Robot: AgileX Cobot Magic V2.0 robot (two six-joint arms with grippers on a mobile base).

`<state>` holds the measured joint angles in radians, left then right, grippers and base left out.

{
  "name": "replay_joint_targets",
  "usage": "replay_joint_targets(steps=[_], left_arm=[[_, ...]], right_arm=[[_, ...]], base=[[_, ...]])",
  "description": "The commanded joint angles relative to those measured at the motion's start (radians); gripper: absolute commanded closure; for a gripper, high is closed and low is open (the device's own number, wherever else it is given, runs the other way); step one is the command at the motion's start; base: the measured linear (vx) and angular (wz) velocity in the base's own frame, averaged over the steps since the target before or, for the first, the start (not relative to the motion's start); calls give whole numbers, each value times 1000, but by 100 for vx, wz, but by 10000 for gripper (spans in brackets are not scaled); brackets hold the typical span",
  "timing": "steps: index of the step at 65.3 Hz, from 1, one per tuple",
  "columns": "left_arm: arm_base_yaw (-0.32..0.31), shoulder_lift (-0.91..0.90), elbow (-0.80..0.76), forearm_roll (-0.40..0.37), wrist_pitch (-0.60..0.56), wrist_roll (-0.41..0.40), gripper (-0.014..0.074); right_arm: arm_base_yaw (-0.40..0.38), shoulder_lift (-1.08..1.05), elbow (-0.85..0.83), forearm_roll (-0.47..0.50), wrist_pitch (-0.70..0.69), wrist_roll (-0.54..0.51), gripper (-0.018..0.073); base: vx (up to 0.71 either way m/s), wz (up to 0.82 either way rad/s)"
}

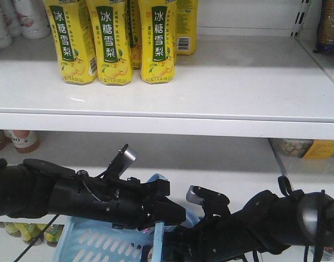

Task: Left arm holds basket, right arm returns cookies
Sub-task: 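Reach the right gripper into the basket and grasp the Chocofello box, then lift the cookie box out of the basket with the right gripper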

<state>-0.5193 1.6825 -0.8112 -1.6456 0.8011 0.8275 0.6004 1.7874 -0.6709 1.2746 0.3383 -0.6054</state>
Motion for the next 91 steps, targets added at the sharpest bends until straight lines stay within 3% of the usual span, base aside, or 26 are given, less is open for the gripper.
replay_joint_targets(steps=[1, 21, 46, 84, 91], left_arm=[[-1, -49, -27, -56, 42, 41, 603], [-1, -49, -27, -56, 42, 41, 603], [-1, -49, -27, -56, 42, 41, 603], [-1, -49, -27, -56, 42, 41, 603], [-1, -49, -27, -56, 42, 41, 603]], right_arm=[[1, -10, -38, 17, 2, -12, 104], [1, 44, -48, 38, -8, -34, 124], [1, 47, -47, 38, -11, -42, 334], [1, -96, -42, -5, 34, -30, 323], [-1, -143, -1, -4, -17, -7, 323]], base=[[0, 0], [0, 0], [0, 0], [0, 0], [0, 0]])
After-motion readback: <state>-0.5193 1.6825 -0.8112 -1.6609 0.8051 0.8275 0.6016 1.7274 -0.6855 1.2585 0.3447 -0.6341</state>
